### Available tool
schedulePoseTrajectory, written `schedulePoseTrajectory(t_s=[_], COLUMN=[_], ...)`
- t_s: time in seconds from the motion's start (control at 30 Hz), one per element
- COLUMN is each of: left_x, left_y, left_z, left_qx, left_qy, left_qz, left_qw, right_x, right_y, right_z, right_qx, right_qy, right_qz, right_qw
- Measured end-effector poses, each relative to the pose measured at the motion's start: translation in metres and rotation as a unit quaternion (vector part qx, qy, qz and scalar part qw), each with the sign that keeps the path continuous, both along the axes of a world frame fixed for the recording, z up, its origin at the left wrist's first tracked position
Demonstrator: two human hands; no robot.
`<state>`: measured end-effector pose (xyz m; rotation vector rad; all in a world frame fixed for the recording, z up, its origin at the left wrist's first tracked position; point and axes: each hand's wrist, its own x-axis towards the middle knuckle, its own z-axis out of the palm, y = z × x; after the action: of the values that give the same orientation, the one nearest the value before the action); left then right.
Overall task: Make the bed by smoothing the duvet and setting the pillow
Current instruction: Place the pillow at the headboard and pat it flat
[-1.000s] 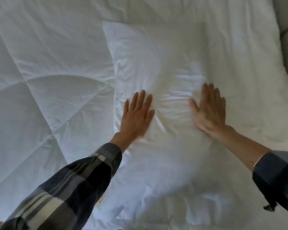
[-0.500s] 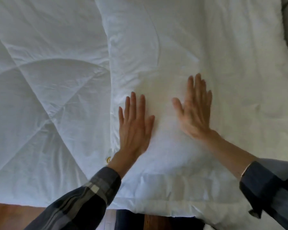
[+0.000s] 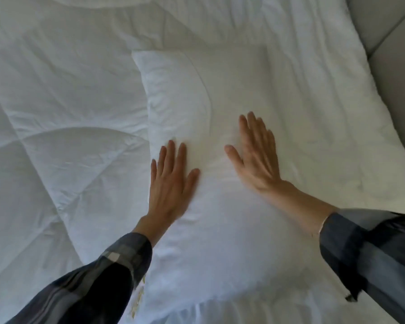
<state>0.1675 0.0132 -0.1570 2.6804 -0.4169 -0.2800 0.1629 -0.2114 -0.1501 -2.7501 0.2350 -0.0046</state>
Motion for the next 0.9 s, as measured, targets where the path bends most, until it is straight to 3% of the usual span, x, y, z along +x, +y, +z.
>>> schedulePoseTrajectory(t_s=[0.27, 0.37, 0.43, 0.5, 0.63, 0.77, 0.83, 0.9], left_x=[0.163, 0.19, 0.193, 0.19, 0.177, 0.156, 0.152, 0.151], left_y=[-0.066, -0.054, -0.035, -0.018, 0.0, 0.007, 0.002, -0.01], left_z=[-0.003, -0.027, -0.048, -0.057, -0.05, -0.035, -0.024, -0.011], left_qx=[0.044, 0.04, 0.019, -0.034, -0.207, -0.306, -0.332, -0.336], left_qy=[-0.093, -0.078, 0.009, 0.104, 0.195, 0.307, 0.318, 0.286], left_qz=[-0.078, -0.02, 0.091, 0.165, 0.268, 0.383, 0.379, 0.375], left_qw=[0.992, 0.996, 0.996, 0.98, 0.92, 0.816, 0.803, 0.815], right_x=[0.132, 0.16, 0.171, 0.172, 0.146, 0.105, 0.093, 0.09], right_y=[0.002, -0.037, -0.071, -0.096, -0.12, -0.117, -0.109, -0.107], right_z=[0.004, -0.026, -0.039, -0.035, -0.029, -0.03, -0.026, -0.022], right_qx=[-0.038, -0.07, -0.007, 0.095, 0.221, 0.341, 0.393, 0.423], right_qy=[-0.078, 0.031, 0.157, 0.222, 0.23, 0.256, 0.241, 0.2], right_qz=[0.12, 0.028, -0.112, -0.189, -0.302, -0.367, -0.356, -0.36], right_qw=[0.989, 0.997, 0.981, 0.952, 0.898, 0.827, 0.813, 0.807])
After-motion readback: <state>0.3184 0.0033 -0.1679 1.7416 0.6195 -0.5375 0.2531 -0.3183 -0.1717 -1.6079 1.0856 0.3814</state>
